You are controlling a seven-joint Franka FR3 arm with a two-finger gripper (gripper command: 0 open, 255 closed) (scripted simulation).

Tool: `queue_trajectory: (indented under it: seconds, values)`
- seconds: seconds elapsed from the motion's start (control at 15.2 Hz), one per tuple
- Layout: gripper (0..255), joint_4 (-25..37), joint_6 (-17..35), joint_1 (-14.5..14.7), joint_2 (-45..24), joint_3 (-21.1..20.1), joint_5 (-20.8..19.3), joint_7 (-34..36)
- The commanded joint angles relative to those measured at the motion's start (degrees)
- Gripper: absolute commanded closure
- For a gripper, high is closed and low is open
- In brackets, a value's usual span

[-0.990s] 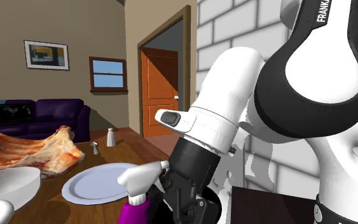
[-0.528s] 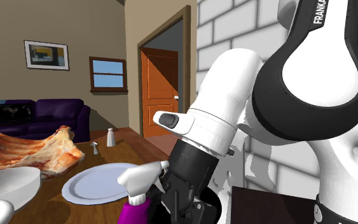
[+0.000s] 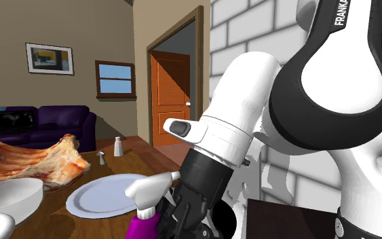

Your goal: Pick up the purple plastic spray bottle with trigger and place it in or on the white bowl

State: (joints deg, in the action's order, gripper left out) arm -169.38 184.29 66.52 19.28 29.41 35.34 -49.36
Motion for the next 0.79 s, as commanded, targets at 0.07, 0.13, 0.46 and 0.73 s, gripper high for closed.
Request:
queue_trajectory:
  seconds: [0.07, 0.13, 0.46, 0.73]
  values:
    - [255, 0.0, 0.0, 0.1, 0.0, 0.0, 0.0, 0.0]
    - [255, 0.0, -1.5, -4.1, 0.6, -4.0, -0.4, 0.7]
    - [255, 0.1, -8.4, -18.5, 4.8, -17.3, -4.7, 5.7]
    - [255, 0.6, -13.5, -24.7, 8.6, -22.6, -8.1, 9.1]
